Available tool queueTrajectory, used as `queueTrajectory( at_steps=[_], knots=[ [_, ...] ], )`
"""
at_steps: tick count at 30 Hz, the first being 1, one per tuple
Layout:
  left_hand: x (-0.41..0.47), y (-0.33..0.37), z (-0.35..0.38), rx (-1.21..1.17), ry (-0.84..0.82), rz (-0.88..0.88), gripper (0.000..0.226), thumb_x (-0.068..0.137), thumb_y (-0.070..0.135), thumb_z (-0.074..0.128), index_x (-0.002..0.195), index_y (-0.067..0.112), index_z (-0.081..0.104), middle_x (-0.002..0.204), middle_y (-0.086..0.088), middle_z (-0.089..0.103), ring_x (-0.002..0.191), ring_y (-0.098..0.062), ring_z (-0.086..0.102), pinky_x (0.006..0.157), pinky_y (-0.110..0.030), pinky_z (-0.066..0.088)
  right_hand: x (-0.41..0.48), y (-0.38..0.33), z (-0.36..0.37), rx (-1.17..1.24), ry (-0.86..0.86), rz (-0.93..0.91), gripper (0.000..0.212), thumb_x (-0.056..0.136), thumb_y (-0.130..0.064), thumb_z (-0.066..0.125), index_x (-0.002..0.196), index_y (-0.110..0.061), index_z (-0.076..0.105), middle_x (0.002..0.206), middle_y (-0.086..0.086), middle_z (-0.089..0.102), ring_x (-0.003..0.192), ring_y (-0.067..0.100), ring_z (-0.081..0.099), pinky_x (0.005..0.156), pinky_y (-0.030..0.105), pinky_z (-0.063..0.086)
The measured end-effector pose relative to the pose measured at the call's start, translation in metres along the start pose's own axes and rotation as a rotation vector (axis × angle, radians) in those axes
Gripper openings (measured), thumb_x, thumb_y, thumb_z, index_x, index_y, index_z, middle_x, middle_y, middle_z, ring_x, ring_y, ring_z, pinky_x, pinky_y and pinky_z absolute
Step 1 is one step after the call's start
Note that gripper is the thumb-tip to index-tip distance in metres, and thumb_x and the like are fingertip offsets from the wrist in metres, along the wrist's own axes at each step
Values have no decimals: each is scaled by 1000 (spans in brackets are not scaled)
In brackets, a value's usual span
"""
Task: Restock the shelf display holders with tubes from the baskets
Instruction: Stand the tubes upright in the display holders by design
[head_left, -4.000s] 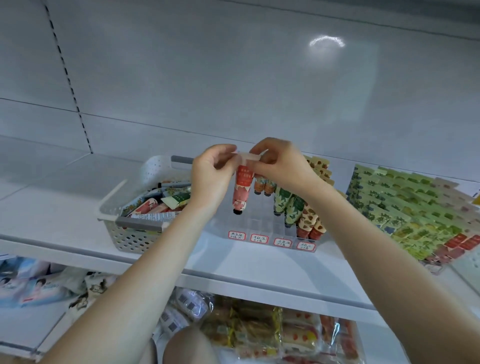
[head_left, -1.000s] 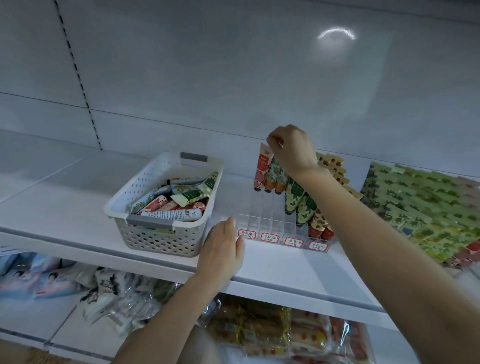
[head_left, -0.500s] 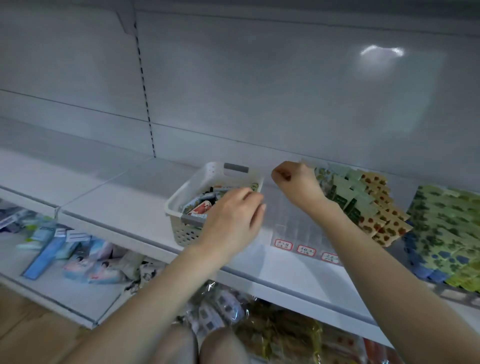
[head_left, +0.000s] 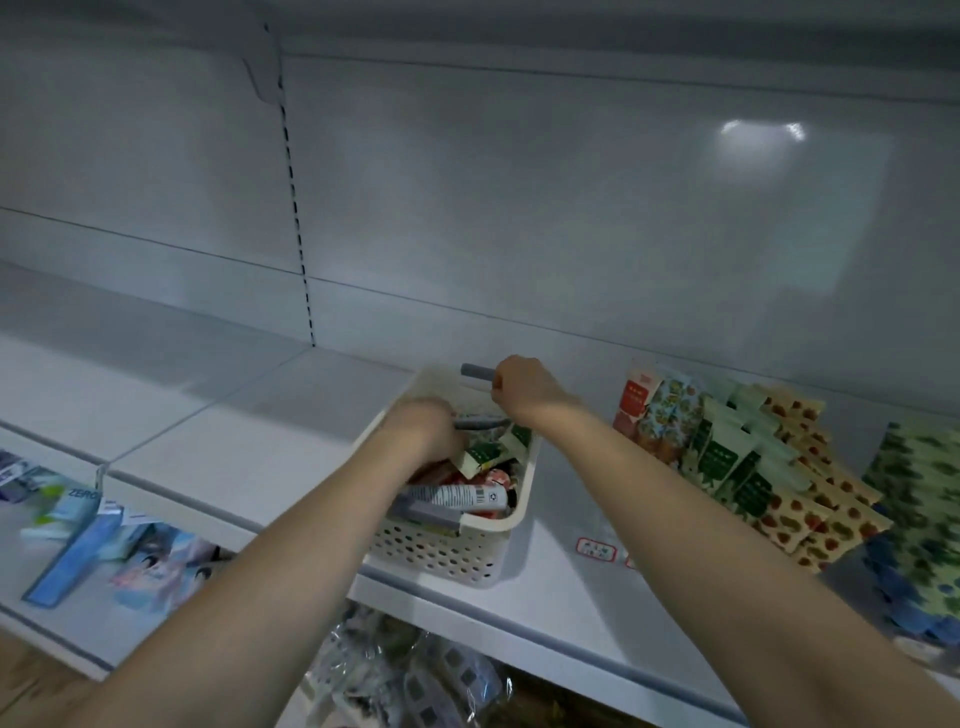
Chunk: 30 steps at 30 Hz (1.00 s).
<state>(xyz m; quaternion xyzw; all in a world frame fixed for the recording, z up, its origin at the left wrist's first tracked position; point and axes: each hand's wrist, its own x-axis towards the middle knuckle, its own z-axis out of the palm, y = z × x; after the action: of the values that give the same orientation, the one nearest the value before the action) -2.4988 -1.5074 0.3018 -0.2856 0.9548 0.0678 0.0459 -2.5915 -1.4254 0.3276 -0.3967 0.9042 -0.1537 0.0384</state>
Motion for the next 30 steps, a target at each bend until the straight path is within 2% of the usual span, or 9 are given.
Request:
queueTrajectory(
  at_steps=[2,4,8,10,12,14,16,27,30],
  knots=[
    [8,2,-1,85,-66,-1,27,95,37,46,92,11,56,74,-3,51,80,-19,50,72,-27,40,9,-1,8,-3,-59,-58,32,93,6,36,91,-14,60,121,18,57,86,26,57,58,19,38],
    [15,4,-1,154,-123,1,33,96,36,44,103,8,60,78,-4,54,83,-20,52,74,-28,41,22,-1,18,-56,-98,-74,47,89,11,35,62,-27,34,112,13,56,97,30,59,62,20,36],
    [23,4,-1,218,-205,27,36,97,32,43,118,6,57,116,-10,60,96,-22,55,81,-29,43,35,-6,29,-144,-238,53,40,93,4,42,59,-12,31,66,6,39,55,15,37,51,21,31],
    [24,3,-1,234,-231,42,34,97,32,43,116,7,58,115,-10,60,90,-21,52,82,-30,44,38,-5,32,-204,-267,54,33,93,4,45,63,-7,38,66,5,38,55,14,35,54,24,34],
    [26,2,-1,256,-236,47,32,96,30,44,115,8,59,106,-9,60,91,-21,53,81,-29,45,37,-5,32,-255,-271,10,11,93,3,46,89,2,56,84,11,55,63,19,47,58,27,38],
    [27,2,-3,281,-247,41,30,96,28,46,115,10,59,99,-6,57,87,-19,51,78,-28,44,37,-5,32,-272,-250,-11,22,94,2,45,112,5,56,110,16,61,85,24,60,70,30,45],
    [27,2,-3,318,-253,38,29,96,28,46,116,11,59,104,-6,59,85,-18,49,77,-27,44,37,-3,33,-280,-224,-32,24,93,2,44,114,5,56,117,17,61,102,28,60,81,32,47],
    [20,4,3,346,-202,14,28,95,15,45,120,8,56,117,-7,60,107,-22,57,90,-31,46,33,-1,27,-263,-167,-13,30,94,-1,42,121,-1,53,122,13,58,109,27,57,81,31,46],
    [17,2,3,366,-101,20,23,94,10,46,112,8,59,113,-6,62,103,-21,59,81,-27,47,38,-3,24,-171,-141,19,33,94,-4,40,126,-5,50,122,14,56,91,25,54,77,35,45]
  ],
)
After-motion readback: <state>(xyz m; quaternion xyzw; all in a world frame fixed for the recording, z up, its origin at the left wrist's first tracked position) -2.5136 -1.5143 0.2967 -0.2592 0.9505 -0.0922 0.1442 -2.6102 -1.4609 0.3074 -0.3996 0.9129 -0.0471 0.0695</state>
